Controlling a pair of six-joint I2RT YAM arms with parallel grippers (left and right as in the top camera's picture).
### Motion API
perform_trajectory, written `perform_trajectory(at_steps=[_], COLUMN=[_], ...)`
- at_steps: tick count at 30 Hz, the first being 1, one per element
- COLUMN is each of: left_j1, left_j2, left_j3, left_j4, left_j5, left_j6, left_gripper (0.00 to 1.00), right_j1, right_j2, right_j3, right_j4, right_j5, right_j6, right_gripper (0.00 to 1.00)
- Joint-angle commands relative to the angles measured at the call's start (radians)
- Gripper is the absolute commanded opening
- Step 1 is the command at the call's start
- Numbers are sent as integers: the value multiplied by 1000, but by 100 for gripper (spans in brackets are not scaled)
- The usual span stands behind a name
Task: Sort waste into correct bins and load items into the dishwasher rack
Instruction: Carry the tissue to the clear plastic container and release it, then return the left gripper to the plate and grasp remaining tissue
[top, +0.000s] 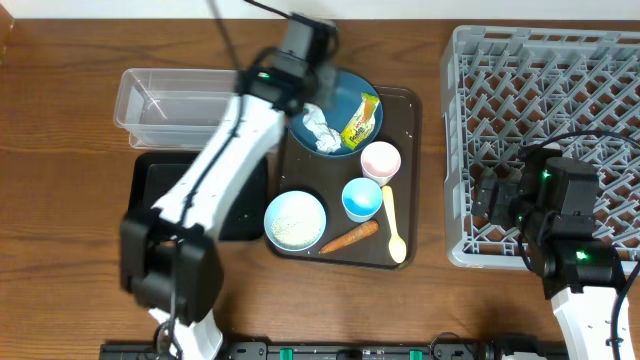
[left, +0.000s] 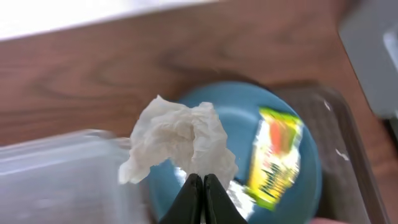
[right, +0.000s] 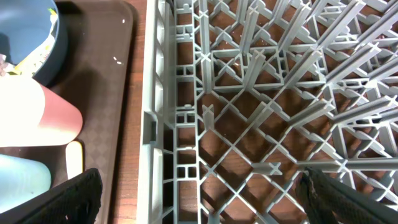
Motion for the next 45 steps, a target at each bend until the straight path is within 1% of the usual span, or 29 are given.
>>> perform_trajectory(at_steps=[1,7,12,13,14,15,16,17,18,21,25,28,35,38,40,45], left_j1=[68,188,238,242,243,243,243,243,241,241,234,210,93,39,13,-31], left_j2=[-29,-37,-36,-36,-36,-36,-36,-36,-36,-36,-36,-35,13,60,94,194], left_j3=[0,-3,-8,-10,-10,-10,-11,-11,-11,-11,-14,-26,-47,-47,-47,-47], left_j4=[-10,-80,-132,-135,-139,-142,-142,-141,-141,-142,-141,-140,-140,-134,-133,-129], left_j5=[-48,-47,-47,-47,-47,-47,-47,-47,-47,-23,155,219,224,223,223,223], left_j6=[-1,-7,-10,-10,-10,-10,-10,-10,-10,-10,-10,-11,-11,-10,-10,-10], left_gripper=[6,6,6,8,16,32,41,45,47,47,47,47,47,49,51,51], right_j1=[8,8,8,8,8,8,8,8,8,8,8,8,8,8,8,8], right_j2=[-2,-2,-2,-2,-2,-2,-2,-2,-2,-2,-2,-2,-2,-2,-2,-2], right_j3=[19,19,19,19,19,19,19,19,19,19,19,19,19,19,19,19], right_j4=[-3,-3,-3,-3,-3,-4,-4,-5,-6,-11,-11,-11,-11,-11,-11,-11], right_j5=[-5,-5,-5,-5,-5,-5,-5,-5,-5,-5,-5,-5,-5,-5,-5,-5], right_j6=[12,12,12,12,12,12,12,12,12,12,12,12,12,12,12,12], right_gripper=[99,99,99,99,99,99,99,99,99,99,99,99,99,99,99,99])
